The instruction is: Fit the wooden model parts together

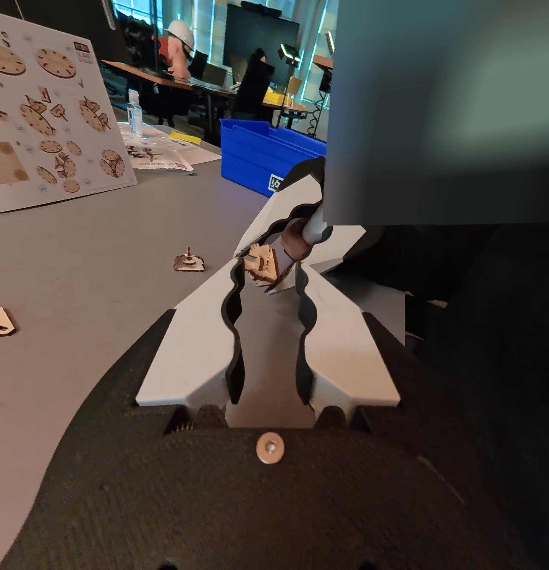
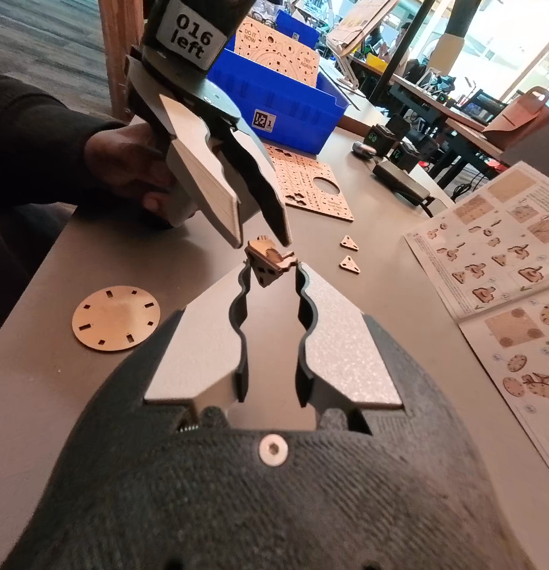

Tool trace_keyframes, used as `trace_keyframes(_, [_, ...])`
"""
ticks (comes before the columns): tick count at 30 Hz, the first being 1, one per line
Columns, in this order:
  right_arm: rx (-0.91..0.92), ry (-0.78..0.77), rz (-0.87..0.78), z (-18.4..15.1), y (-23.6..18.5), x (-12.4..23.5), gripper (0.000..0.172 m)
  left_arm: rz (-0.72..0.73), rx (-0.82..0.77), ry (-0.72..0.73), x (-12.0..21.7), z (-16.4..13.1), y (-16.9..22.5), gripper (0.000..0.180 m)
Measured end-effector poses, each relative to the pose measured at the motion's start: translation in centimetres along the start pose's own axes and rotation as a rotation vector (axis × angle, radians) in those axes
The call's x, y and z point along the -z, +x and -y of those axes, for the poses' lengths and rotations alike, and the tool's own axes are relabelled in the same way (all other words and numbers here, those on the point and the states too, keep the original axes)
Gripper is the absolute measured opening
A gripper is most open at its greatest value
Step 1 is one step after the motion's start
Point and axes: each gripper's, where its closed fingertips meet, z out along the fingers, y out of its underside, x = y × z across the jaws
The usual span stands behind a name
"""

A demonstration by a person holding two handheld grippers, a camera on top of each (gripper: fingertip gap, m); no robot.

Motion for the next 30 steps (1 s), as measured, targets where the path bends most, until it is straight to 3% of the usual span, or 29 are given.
trace_keyframes(17, [0.031, 0.023, -0.022, 0.50, 0.12, 0.21, 0.027, 0.057, -0.073, -0.021, -0.05, -0.16, -0.10, 0.018])
trace_keyframes(30, [0.063, 0.051, 0.003, 0.73, -0.37, 0.47, 0.028, -0.001, -0.034, -0.021, 0.09, -0.25, 0.39, 0.017])
